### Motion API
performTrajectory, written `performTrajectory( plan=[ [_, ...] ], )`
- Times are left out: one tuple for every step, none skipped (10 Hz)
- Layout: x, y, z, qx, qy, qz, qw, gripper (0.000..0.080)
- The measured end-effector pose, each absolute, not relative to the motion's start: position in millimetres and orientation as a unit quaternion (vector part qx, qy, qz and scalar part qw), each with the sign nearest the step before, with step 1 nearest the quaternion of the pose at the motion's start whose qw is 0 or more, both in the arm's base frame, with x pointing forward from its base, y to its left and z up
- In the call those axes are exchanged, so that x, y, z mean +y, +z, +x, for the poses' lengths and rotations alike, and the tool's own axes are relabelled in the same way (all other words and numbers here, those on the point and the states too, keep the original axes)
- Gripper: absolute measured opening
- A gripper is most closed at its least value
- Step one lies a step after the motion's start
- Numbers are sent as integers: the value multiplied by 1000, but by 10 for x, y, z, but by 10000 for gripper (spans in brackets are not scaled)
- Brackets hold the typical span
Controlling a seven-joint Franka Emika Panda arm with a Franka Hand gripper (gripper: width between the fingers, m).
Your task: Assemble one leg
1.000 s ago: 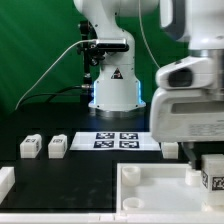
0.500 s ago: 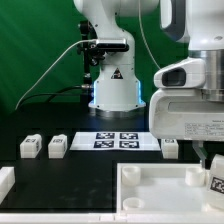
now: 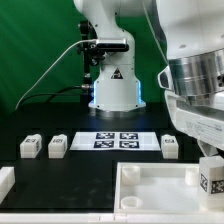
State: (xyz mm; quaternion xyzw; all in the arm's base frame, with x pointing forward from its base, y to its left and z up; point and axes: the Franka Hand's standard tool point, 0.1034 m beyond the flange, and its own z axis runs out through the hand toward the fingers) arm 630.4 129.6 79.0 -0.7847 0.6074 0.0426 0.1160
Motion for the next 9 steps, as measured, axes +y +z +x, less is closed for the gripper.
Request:
performTrajectory(
  plan=[
    [1298, 788, 6301, 601, 42, -790, 116, 315],
    [1295, 787, 6301, 580, 39, -805, 117, 395],
    [1285, 770, 6279, 540, 34, -833, 117, 395],
    [1248, 765, 6280, 489, 28, -864, 118, 571],
    [1168, 769, 6299, 384, 11, -916, 117, 632],
    [1159, 781, 6311, 264, -7, -959, 101, 647],
    [1157, 775, 6308, 220, -12, -970, 99, 647],
    [1133, 773, 6310, 162, -18, -982, 96, 649],
    [1113, 770, 6310, 65, -27, -994, 88, 649]
  ],
)
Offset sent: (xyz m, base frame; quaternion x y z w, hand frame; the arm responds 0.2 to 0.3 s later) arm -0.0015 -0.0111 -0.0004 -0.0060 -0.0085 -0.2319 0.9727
